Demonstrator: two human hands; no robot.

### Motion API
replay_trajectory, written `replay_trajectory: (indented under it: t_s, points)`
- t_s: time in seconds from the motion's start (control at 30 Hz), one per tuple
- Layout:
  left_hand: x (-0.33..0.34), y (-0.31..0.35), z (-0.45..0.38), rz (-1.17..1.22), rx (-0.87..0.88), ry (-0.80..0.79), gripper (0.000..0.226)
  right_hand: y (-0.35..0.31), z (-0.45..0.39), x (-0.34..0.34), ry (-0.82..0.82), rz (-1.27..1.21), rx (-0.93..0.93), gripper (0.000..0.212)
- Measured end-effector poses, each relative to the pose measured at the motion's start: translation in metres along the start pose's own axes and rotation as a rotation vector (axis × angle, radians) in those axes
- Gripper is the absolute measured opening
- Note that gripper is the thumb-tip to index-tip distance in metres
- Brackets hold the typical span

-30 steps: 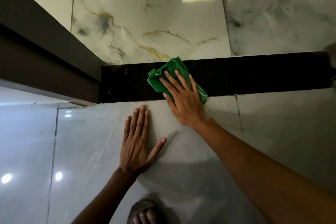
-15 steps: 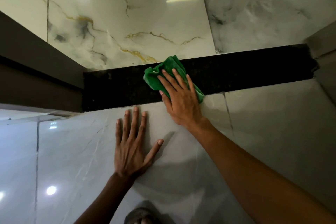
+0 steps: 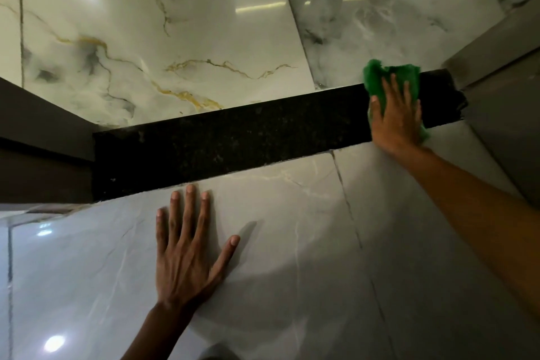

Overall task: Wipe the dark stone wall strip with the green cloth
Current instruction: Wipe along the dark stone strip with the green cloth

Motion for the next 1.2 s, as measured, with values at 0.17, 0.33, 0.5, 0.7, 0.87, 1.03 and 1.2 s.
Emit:
replay_trajectory:
  t_s: [0.17,0.33,0.5,0.7,0.87,1.03,1.2]
  points:
    - [0.001,0.001,0.000,-0.001,0.002,0.006,0.102,0.075,-0.023,-0.025,-0.012,0.011,0.268,0.062]
    - [-0.001,0.001,0.000,-0.011,-0.009,-0.009,0.102,0.079,-0.022,-0.020,0.051,-0.040,0.410,0.061]
    - [0.001,0.001,-0.001,-0.012,-0.009,-0.008,0.102,0.075,-0.007,-0.014,0.143,-0.026,0.465,0.061]
    - [0.001,0.001,0.000,-0.010,-0.018,-0.011,0.102,0.071,0.000,-0.010,0.168,0.008,0.448,0.060]
    - [0.001,-0.001,-0.002,-0.008,-0.018,-0.021,0.103,0.066,-0.003,-0.008,0.167,0.010,0.492,0.060]
    - [0.001,0.002,-0.002,-0.005,-0.011,-0.028,0.104,0.051,0.000,-0.002,0.181,-0.007,0.515,0.062]
    - [0.001,0.002,-0.003,-0.012,-0.016,-0.050,0.106,0.003,0.013,0.013,0.190,0.006,0.429,0.063]
Point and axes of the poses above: each hand's wrist, its own z-axis away from the middle knuckle, its own x-axis out of the palm, y = z × x, the point moved 6 cm from there along -z, towards the middle knuckle, and after that the axes turned 8 degrees about -x, right-handed, at the moved point
